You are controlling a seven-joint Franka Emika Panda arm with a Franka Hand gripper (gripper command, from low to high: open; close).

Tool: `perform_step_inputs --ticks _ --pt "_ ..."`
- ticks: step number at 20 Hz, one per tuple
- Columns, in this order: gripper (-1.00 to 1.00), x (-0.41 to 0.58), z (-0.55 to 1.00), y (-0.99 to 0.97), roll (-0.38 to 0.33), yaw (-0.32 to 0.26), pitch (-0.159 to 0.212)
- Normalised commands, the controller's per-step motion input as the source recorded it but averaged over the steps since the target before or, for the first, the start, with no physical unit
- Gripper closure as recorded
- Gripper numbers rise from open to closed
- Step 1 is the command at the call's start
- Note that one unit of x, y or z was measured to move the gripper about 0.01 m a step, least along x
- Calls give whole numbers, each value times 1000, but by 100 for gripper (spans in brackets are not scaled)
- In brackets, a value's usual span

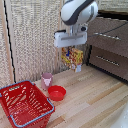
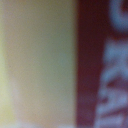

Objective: Meticulously direct the gripper system near the nourishment stick. Grapple the nourishment stick firmly with the gripper system. Progress with the gripper system grasping the stick toward the storage box. Tenderly permit the nourishment stick to descend into the box.

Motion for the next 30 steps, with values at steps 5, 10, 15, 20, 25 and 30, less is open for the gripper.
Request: perform_step_inputs --ticks 5,10,15,20,25,30 --pt "100 7 734 808 56 3 46" --pt "100 2 590 888 22 0 26" --pt "100 1 442 935 0 0 13" --pt "100 9 330 955 0 0 14" --pt "100 18 178 974 0 0 14" --pt "100 150 -46 998 -4 1 43"
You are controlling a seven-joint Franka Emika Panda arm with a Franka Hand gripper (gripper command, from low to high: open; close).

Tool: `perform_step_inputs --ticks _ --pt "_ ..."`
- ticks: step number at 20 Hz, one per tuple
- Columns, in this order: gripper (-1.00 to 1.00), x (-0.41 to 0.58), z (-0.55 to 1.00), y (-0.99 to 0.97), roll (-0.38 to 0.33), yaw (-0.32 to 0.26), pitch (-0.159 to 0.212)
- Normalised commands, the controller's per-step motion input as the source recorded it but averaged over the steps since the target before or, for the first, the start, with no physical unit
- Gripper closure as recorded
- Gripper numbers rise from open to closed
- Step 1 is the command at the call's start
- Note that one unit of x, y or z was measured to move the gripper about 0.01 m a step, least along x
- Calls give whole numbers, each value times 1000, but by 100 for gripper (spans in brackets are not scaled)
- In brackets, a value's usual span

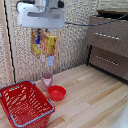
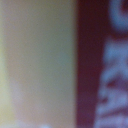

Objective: Meticulously direct the gripper system near the nourishment stick. Grapple the nourishment stick firmly with the gripper system. Progress with the gripper system grasping the stick toward the storage box. Tenderly permit the nourishment stick to descend into the box.

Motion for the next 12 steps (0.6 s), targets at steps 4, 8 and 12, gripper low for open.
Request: perform_step_inputs --ticks 4,8,12 --pt "100 254 -224 995 -16 7 32" --pt "100 154 -296 901 -32 33 27" --pt "100 -210 -349 458 -58 131 48"
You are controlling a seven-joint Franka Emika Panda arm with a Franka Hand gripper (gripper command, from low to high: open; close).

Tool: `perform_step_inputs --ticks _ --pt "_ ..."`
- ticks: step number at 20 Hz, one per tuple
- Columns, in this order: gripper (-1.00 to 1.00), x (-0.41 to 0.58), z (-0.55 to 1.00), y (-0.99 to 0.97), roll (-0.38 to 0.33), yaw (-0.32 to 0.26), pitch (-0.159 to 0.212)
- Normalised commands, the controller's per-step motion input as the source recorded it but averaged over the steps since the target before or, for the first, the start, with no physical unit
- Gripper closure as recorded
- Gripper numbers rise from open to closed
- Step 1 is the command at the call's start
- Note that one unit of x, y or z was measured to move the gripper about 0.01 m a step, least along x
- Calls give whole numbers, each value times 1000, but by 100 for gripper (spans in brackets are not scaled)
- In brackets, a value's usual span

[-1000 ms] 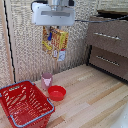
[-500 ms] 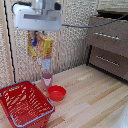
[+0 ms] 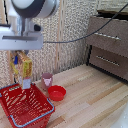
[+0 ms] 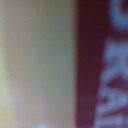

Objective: Meticulously direct the gripper system near the nourishment stick. Grapple the nourishment stick firmly with the gripper system. Progress with the gripper system grasping the stick toward the storage box. Tenderly permit the nourishment stick to descend into the box.

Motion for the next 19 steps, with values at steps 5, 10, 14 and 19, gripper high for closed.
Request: perform_step_inputs --ticks 5,10,14,19 --pt "100 -463 -287 157 -70 178 93" --pt "-100 48 -220 58 -29 122 0" --pt "-100 263 130 -231 0 51 -130" --pt "-100 154 477 -155 8 50 -106"
